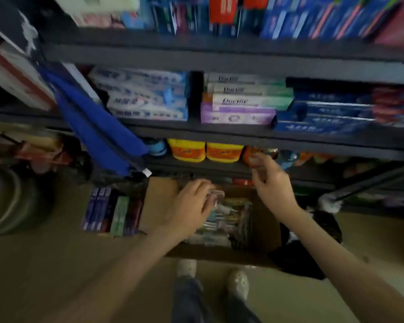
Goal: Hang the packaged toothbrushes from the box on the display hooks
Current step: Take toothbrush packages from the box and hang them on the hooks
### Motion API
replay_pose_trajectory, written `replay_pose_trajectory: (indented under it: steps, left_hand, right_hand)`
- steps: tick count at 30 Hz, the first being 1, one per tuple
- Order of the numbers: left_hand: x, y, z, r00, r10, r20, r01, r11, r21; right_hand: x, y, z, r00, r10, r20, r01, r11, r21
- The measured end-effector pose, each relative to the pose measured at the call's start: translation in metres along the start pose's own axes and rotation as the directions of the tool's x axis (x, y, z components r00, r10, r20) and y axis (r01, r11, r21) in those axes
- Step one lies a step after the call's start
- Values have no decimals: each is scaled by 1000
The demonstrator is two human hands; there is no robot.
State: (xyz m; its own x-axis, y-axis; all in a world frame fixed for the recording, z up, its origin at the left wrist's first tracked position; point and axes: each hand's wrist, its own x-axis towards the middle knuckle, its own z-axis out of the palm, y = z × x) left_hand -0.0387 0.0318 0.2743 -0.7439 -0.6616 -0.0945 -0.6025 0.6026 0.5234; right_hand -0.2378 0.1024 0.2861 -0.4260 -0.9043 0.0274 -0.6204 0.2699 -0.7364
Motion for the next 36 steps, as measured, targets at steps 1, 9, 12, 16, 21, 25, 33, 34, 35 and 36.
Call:
replay_pose_trajectory:
  steps: [1,9,12,16,21,25,33,34,35,36]
  left_hand:
    - [-8,-20,26,994,-81,76,79,996,33]
    - [-29,-154,190,824,-381,419,328,924,194]
    - [-13,-196,232,807,-371,460,275,925,263]
    - [5,-239,292,726,-419,546,273,903,331]
    - [6,-257,336,659,-436,613,301,900,316]
    - [-3,-261,351,631,-448,633,364,892,268]
    - [-1,-258,345,633,-481,606,515,847,134]
    - [0,-256,344,637,-489,596,532,838,119]
    - [1,-254,342,642,-498,583,552,828,100]
    - [2,-252,340,649,-512,562,576,814,75]
  right_hand:
    - [-9,23,22,997,43,69,-42,999,-5]
    - [-62,193,201,677,444,588,-273,892,-360]
    - [-56,259,262,619,509,598,-262,851,-455]
    - [-59,315,334,481,483,732,-202,873,-444]
    - [-64,333,378,455,432,778,-71,889,-452]
    - [-62,344,384,419,432,799,9,877,-480]
    - [-56,333,366,305,455,837,-194,890,-413]
    - [-56,331,362,310,456,834,-237,887,-397]
    - [-56,329,359,321,459,829,-267,883,-385]
    - [-57,328,355,334,460,823,-283,882,-378]
